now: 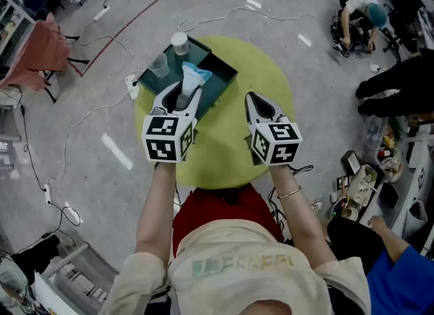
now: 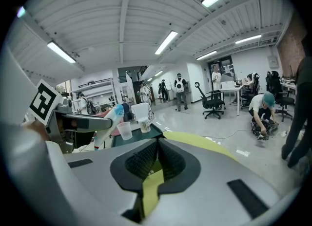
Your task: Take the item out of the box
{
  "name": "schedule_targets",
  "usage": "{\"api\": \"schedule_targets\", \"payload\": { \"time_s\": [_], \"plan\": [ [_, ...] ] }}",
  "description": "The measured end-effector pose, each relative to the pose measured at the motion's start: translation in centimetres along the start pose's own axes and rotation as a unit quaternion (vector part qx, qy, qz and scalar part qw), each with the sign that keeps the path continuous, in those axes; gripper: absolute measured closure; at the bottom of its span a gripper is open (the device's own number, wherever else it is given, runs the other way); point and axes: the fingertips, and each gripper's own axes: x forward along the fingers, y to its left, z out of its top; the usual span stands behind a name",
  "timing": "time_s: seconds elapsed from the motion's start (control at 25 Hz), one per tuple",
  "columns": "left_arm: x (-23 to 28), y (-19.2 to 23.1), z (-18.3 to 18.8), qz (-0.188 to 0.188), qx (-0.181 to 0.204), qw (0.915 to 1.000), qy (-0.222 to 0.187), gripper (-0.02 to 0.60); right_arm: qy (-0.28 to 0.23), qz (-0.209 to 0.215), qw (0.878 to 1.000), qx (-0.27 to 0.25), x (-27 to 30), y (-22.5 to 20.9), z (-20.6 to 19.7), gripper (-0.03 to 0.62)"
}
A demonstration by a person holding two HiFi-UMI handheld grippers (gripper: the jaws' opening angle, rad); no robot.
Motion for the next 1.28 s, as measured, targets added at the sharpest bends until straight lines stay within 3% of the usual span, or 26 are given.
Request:
{"api": "schedule_targets", "payload": {
  "time_s": [1.28],
  "plan": [
    [-12.0,2.2,-0.3,-0.006,-0.016,0.9975,-0.069,0.392,-0.048,0.006,0.998,-0.038,-4.5,9.3,0.6,0.557]
  ]
}}
